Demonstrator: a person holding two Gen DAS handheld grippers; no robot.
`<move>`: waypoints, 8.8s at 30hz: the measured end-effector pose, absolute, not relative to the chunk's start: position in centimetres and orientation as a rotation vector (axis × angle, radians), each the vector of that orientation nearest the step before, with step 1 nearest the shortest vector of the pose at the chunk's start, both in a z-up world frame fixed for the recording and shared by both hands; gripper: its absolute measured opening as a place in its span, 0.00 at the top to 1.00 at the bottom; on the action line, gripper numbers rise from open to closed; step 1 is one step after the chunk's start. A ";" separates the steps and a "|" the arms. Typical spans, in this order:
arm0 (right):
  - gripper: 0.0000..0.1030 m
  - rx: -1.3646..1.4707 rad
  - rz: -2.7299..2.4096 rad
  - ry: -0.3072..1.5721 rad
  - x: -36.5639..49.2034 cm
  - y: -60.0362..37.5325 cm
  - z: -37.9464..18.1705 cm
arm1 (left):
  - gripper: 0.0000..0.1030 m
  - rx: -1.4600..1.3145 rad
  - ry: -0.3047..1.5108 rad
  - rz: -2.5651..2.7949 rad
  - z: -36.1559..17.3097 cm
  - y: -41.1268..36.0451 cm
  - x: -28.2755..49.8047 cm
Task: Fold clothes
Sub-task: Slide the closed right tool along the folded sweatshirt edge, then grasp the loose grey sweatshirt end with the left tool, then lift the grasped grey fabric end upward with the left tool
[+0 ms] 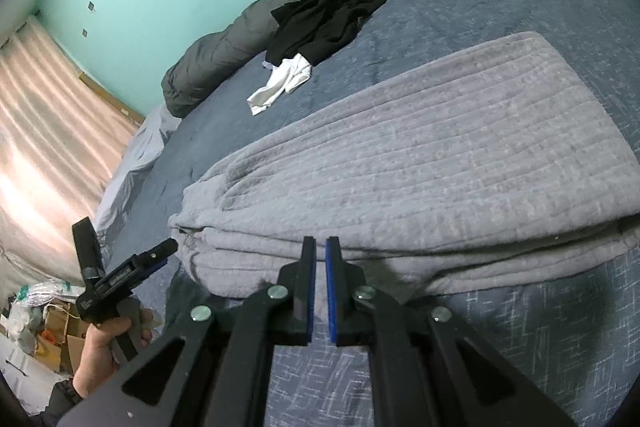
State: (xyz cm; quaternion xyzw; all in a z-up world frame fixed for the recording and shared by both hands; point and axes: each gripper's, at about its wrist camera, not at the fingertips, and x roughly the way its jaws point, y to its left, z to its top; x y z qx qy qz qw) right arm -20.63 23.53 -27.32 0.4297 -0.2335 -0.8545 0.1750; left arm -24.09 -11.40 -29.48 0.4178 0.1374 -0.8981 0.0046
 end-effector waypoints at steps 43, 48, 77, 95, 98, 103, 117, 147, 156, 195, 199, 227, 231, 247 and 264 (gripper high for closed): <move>0.96 1.503 -2.211 -0.456 -22.2 17.0 -32.0 | 0.00 1.305 0.354 -2.781 -29.4 -13.0 -23.8; 0.96 1.430 -2.290 -0.442 -20.8 18.5 -29.7 | 0.00 1.319 0.365 -2.779 -29.6 -13.5 -23.6; 0.95 1.313 -2.338 -0.752 -21.1 23.7 -28.6 | 0.01 1.432 0.639 -2.762 -32.1 -12.9 -25.4; 0.95 1.306 -2.319 -0.801 -21.3 24.3 -28.8 | 0.01 1.443 0.687 -2.675 -33.5 -12.4 -26.5; 0.95 1.308 -2.319 -0.803 -21.3 24.2 -28.8 | 0.01 1.447 0.700 -2.668 -33.4 -12.6 -26.6; 0.95 1.308 -2.315 -0.806 -21.3 24.3 -28.8 | 0.13 1.405 0.736 -2.657 -33.0 -12.8 -26.2; 0.95 1.300 -2.325 -0.845 -21.4 25.4 -28.7 | 0.56 1.389 0.828 -2.692 -32.7 -12.3 -26.4; 0.95 1.306 -2.322 -0.865 -21.4 26.1 -29.5 | 0.30 1.284 1.083 -2.718 -31.9 -12.1 -26.9; 0.95 1.302 -2.322 -0.885 -21.3 26.7 -29.5 | 0.37 1.257 1.136 -2.681 -33.1 -12.9 -28.0; 0.98 1.379 -2.419 -0.602 -24.4 22.2 -30.0 | 0.71 1.128 0.963 -2.918 -27.1 -9.8 -26.7; 0.97 1.383 -2.443 -0.531 -24.1 21.5 -30.4 | 0.72 1.112 0.987 -2.943 -26.4 -9.6 -26.5; 0.93 1.262 -2.375 -0.877 -24.6 25.9 -27.5 | 0.72 1.078 0.932 -3.162 -20.7 -4.1 -24.6; 0.93 1.303 -2.373 -0.834 -27.4 25.1 -27.2 | 0.72 1.072 0.943 -3.174 -20.7 -4.1 -24.8; 0.93 1.584 -2.414 -0.600 -35.4 22.7 -27.9 | 0.72 1.109 1.053 -3.102 -23.0 -5.9 -25.4; 0.93 1.564 -2.367 -0.581 -21.1 21.5 -28.9 | 0.72 1.109 1.066 -3.098 -23.3 -5.8 -25.3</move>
